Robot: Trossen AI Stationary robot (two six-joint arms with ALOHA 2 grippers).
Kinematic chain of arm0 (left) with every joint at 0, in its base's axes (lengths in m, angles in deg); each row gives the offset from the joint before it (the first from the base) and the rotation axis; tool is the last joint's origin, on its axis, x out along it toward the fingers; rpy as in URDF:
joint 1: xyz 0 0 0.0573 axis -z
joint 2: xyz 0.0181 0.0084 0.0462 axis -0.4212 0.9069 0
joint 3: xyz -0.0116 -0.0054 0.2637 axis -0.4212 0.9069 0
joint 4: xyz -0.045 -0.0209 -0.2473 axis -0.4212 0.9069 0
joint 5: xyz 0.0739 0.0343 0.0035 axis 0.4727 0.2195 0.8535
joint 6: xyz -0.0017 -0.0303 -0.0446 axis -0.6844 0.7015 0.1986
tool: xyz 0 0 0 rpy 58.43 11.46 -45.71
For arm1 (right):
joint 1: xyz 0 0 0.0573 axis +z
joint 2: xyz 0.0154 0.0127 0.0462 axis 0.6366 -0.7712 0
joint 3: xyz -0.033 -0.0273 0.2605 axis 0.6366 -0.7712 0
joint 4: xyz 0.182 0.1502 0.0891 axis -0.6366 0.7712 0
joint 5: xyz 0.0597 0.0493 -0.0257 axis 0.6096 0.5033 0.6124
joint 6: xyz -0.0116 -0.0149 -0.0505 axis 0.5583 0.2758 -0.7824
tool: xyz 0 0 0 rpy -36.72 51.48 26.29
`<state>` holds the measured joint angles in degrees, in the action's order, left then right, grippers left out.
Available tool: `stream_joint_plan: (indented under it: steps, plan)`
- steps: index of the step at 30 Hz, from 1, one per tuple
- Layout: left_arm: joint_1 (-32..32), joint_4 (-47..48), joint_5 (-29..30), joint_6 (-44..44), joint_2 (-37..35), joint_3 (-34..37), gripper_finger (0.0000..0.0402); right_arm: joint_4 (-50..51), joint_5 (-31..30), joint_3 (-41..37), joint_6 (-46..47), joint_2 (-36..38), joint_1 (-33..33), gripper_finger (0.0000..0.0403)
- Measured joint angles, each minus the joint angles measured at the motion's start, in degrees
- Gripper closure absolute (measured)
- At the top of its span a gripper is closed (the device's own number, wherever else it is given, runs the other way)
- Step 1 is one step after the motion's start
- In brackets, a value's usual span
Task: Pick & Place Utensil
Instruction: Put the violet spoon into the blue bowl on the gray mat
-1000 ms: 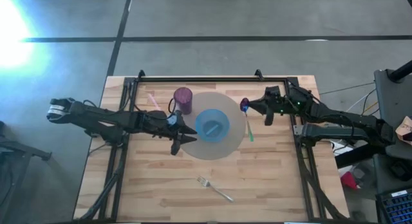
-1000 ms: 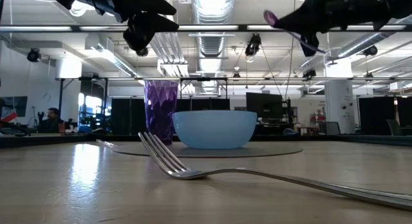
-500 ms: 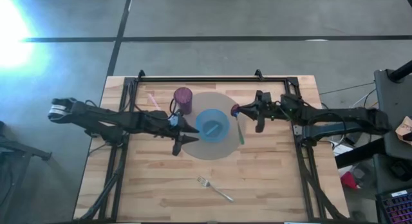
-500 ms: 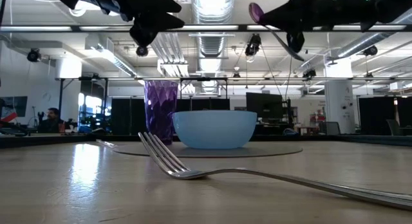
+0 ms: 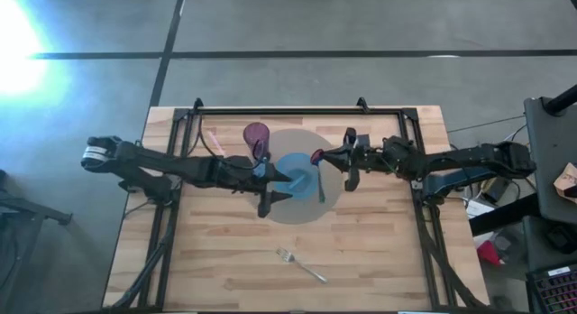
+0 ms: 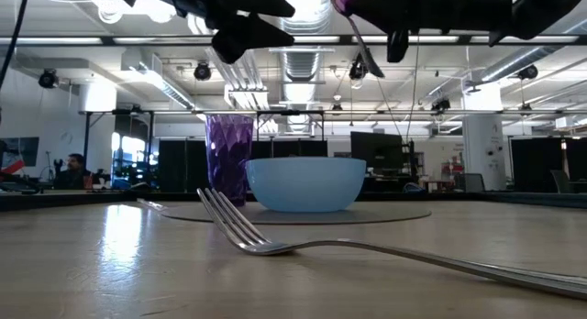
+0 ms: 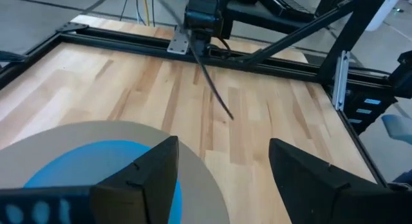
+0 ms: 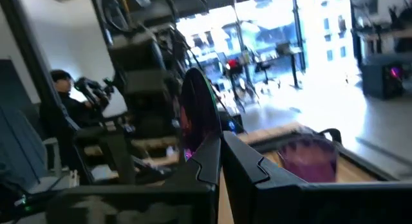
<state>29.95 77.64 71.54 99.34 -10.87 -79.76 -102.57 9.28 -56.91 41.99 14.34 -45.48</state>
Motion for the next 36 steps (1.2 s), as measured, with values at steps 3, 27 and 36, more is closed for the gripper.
stream_joint_plan:
  steps: [3, 27, 36]
  plan:
    - [0.0, 0.0, 0.2, 0.0, 1.4, -0.7, 0.0168, -4.9, -0.1, 0.3, -0.9, -2.0, 0.6, 0.0395]
    - [0.0, -13.4, 7.2, 2.4, 6.1, -0.9, 0.0168, -15.4, -2.8, 6.2, -4.2, -11.5, 1.7, 0.0395]
    - [0.0, -13.5, 11.6, 3.7, 6.3, -0.9, 0.0190, -15.7, -2.8, 6.7, -4.4, -11.3, 1.7, 0.0395]
